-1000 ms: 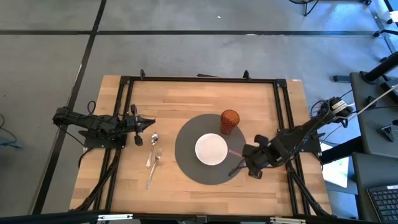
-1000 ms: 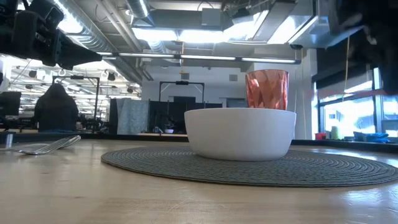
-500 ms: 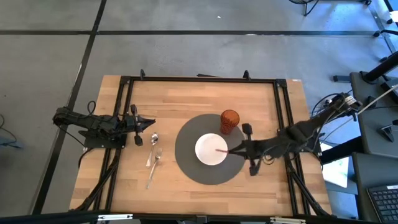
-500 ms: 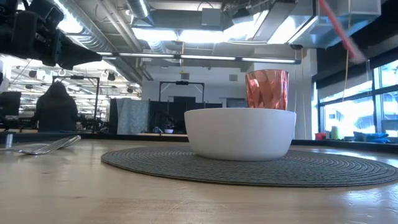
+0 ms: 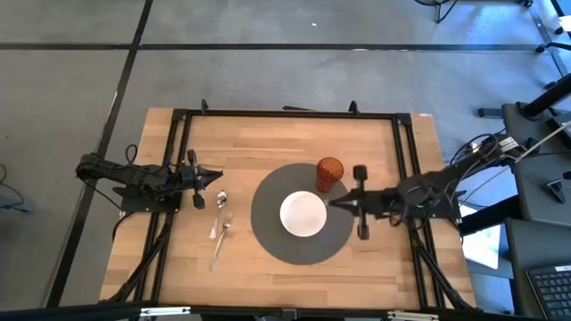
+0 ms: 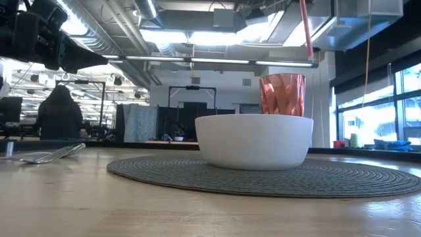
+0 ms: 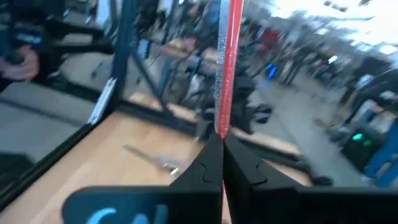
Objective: Pick & Place Utensil
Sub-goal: Put the orange straw into the orange cup
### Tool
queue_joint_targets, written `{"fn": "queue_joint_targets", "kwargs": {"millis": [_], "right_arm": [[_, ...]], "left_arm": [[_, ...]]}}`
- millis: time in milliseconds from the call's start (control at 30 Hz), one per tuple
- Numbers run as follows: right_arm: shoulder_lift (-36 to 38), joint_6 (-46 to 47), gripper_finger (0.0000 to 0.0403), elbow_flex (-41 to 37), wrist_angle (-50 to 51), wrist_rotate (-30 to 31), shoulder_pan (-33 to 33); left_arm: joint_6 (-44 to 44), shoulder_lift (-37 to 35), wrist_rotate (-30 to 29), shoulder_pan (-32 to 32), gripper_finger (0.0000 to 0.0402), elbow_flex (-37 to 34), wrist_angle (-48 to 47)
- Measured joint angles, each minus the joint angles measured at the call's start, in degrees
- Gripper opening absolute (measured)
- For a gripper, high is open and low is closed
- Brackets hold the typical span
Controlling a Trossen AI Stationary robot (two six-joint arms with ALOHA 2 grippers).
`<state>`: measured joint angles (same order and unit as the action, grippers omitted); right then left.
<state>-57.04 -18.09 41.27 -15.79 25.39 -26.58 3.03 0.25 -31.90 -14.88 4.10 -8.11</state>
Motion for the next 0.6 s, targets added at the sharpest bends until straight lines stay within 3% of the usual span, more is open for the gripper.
{"fn": "queue_joint_targets", "kwargs": {"millis": [300,600], "right_arm": [[10.5,-3.8,0.0000,-15.0,-27.7,-1.0,4.6],[11.2,-3.8,0.0000,-15.4,-27.9,-1.0,10.0]], "left_arm": [[0.3,0.0,-0.1,0.0,0.0006,0.0,0.0],[-0.2,0.0,-0.4,0.0,0.0006,0.0,0.0]]}}
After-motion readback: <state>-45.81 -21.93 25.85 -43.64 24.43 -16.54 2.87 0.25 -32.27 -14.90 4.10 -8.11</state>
